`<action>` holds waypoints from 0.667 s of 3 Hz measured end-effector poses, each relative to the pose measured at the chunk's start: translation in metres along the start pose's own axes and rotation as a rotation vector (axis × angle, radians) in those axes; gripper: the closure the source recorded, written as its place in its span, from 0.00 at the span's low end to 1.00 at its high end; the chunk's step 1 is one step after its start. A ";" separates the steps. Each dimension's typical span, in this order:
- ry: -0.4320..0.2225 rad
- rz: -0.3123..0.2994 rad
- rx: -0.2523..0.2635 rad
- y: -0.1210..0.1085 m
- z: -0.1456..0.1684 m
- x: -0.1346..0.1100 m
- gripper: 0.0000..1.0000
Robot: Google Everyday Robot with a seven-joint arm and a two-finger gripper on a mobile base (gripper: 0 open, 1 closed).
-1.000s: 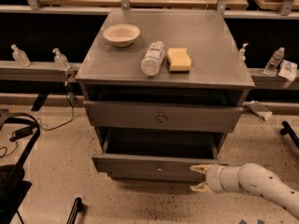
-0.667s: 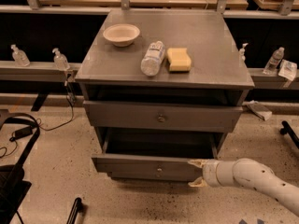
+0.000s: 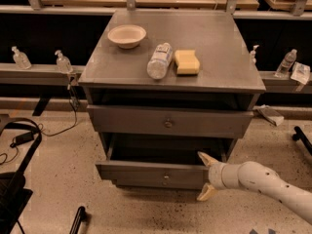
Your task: Open middle drawer
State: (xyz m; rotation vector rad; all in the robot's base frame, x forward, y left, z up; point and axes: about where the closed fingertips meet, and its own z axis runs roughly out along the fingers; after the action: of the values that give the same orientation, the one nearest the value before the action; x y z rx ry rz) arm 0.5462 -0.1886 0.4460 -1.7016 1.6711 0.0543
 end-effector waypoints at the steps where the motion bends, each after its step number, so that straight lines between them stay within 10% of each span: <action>1: 0.012 0.031 -0.021 0.005 0.013 0.011 0.00; 2: 0.015 0.054 -0.062 0.023 0.022 0.018 0.16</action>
Offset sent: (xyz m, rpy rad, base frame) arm -0.0200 -0.0028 -0.0559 0.0003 0.1369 -0.0159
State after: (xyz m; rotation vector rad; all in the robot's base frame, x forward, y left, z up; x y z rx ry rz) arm 0.5384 -0.1893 0.4103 -1.7063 1.7429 0.1209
